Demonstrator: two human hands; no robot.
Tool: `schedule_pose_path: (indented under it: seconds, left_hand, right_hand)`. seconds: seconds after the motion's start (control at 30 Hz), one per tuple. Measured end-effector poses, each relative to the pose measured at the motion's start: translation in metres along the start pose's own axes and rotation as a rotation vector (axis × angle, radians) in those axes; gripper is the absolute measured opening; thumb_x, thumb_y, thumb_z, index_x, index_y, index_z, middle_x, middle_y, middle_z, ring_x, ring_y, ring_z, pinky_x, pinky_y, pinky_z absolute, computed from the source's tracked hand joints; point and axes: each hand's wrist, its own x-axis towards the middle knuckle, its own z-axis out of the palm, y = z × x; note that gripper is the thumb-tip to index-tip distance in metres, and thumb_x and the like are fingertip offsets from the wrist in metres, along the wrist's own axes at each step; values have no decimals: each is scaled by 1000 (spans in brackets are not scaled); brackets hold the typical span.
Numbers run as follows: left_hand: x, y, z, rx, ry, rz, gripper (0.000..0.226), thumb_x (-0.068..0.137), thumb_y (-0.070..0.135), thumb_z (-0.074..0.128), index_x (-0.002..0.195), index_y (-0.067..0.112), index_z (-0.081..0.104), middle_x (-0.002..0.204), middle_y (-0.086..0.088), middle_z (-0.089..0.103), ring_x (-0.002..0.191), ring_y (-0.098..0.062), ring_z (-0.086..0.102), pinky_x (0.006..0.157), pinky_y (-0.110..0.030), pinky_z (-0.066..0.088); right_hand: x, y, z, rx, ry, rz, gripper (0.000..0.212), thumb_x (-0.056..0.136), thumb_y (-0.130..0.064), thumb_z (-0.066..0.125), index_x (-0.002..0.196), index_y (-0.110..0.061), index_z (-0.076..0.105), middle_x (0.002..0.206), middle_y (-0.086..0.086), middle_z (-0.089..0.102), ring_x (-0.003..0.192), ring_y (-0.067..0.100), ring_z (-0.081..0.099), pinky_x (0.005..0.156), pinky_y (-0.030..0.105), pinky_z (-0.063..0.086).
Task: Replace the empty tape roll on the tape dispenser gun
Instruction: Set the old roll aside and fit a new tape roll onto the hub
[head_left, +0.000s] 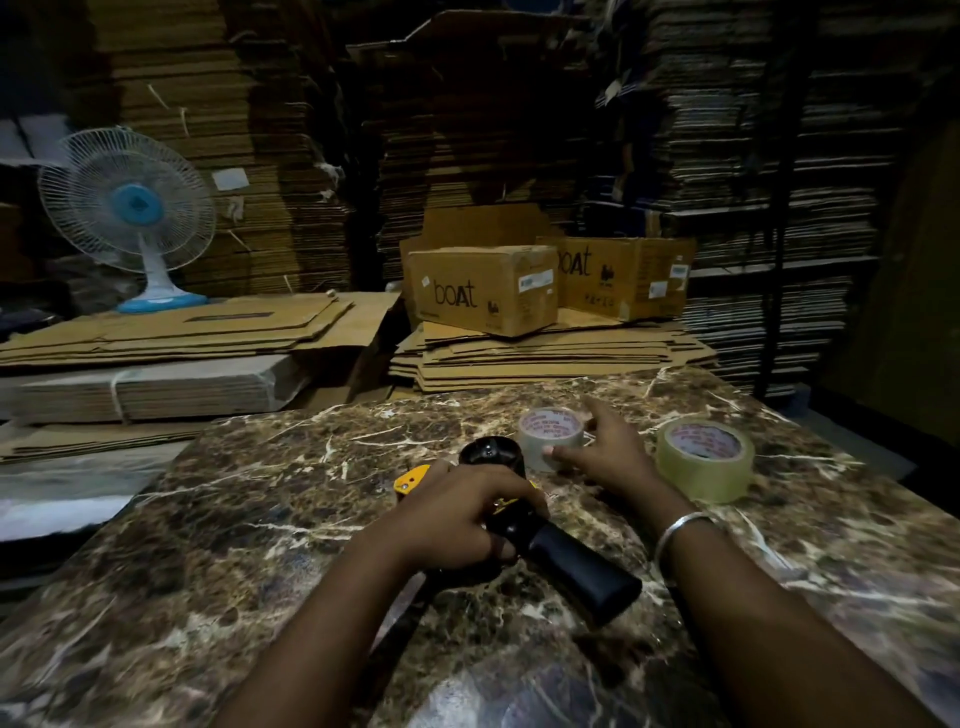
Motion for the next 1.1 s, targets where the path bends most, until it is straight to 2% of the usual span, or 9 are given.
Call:
schedule_pose_path:
  seconds: [0.17, 0.27, 0.5, 0.7, 0.77, 0.87, 0.93, 1.0, 1.1]
  left_hand:
    - [-15, -5, -5, -111, -11, 0, 52, 63, 24, 77, 108, 46, 66, 112, 21, 69, 109, -6, 60, 101, -46, 44]
    - [-22, -9, -10, -253, -24, -38, 52, 60, 9, 79, 100, 42, 71, 111, 15, 73, 113, -4, 62, 102, -36, 48]
    - [-32, -13, -18, -350, -97, -70, 55, 63, -7, 78, 94, 37, 77, 116, 19, 71, 117, 13, 55, 97, -12, 47]
    - [-33, -5, -22, -408, -158, -20, 52, 65, -10, 64, 100, 27, 74, 116, 5, 72, 111, -10, 66, 93, -38, 56]
    - [-33, -1, -23, -475, -113, -15, 43, 65, 1, 59, 103, 18, 70, 115, -5, 70, 106, -20, 66, 88, -37, 56]
    - [-26, 7, -12, -307, 248, -212, 32, 71, 36, 62, 101, 25, 63, 118, -7, 64, 111, -29, 57, 93, -44, 49]
    - [-24, 14, -1, -67, 396, -557, 61, 72, 64, 59, 122, 30, 55, 142, -7, 48, 132, -33, 43, 106, -50, 40]
    - [-25, 23, 6, -110, 325, -824, 103, 58, 86, 54, 145, 35, 33, 163, -10, 15, 145, -43, 19, 112, -62, 29]
    - [-28, 27, 13, -248, 216, -910, 137, 31, 98, 54, 150, 37, 23, 165, -12, -10, 146, -50, 17, 111, -64, 31]
  right_hand:
    - [0, 10, 10, 26, 61, -66, 32, 67, -28, 90, 90, -22, 69, 107, 8, 68, 81, 18, 69, 48, 24, 59]
    - [-2, 10, 12, -18, 103, -81, 31, 69, -34, 88, 85, -18, 68, 104, 8, 66, 88, 26, 69, 61, 42, 63]
    - [-7, 9, 11, -251, 156, -146, 43, 76, -48, 78, 107, -19, 72, 105, 9, 62, 91, 30, 64, 77, 42, 59]
    - [-9, 11, 12, -218, 172, -153, 45, 77, -51, 75, 111, -21, 71, 107, 8, 61, 92, 29, 64, 78, 41, 58]
    - [-9, 11, 12, -214, 169, -149, 48, 75, -53, 73, 112, -23, 71, 106, 7, 60, 93, 29, 63, 78, 41, 58]
    - [-8, 12, 13, -229, 166, -148, 47, 74, -56, 70, 108, -23, 70, 104, 8, 60, 93, 30, 62, 76, 38, 55]
    - [-7, 13, 14, -224, 167, -150, 47, 74, -56, 69, 107, -23, 70, 102, 8, 58, 92, 31, 61, 75, 37, 54]
    - [-6, 14, 15, -218, 174, -148, 46, 73, -55, 68, 106, -23, 70, 102, 7, 57, 91, 31, 62, 75, 37, 54]
    - [-6, 15, 16, -215, 172, -140, 50, 73, -57, 66, 110, -23, 69, 105, 7, 57, 92, 32, 62, 78, 41, 56]
